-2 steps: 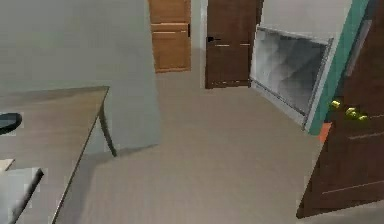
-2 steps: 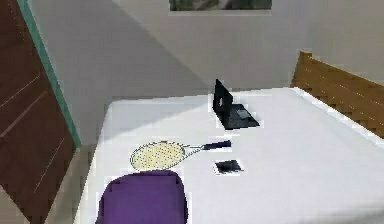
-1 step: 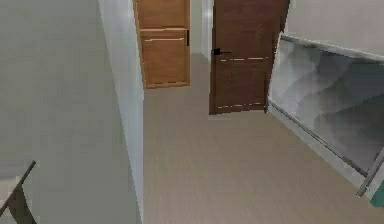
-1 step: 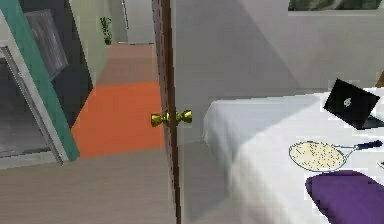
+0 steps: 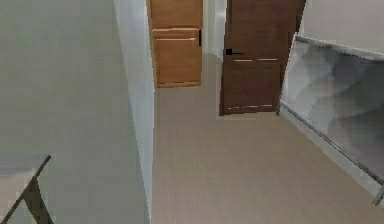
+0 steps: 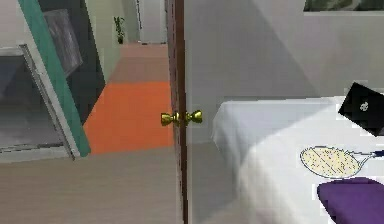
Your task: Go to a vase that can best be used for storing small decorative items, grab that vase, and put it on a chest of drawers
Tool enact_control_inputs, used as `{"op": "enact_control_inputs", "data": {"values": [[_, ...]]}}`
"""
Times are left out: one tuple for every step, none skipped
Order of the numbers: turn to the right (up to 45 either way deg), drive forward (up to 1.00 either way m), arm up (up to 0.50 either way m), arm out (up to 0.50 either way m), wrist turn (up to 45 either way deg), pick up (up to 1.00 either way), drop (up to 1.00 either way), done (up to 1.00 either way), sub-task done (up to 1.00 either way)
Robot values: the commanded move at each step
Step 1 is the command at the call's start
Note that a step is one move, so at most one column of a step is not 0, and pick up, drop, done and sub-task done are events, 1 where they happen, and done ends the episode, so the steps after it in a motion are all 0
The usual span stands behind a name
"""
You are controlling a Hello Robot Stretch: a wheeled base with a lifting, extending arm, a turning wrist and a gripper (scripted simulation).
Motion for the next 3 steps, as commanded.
{"op": "enact_control_inputs", "data": {"values": [[0.0, 0.85, 0.00, 0.00, 0.0, 0.00, 0.00, 0.00, 0.00], [0.0, 1.00, 0.00, 0.00, 0.0, 0.00, 0.00, 0.00, 0.00], [0.0, 0.95, 0.00, 0.00, 0.0, 0.00, 0.00, 0.00, 0.00]]}}
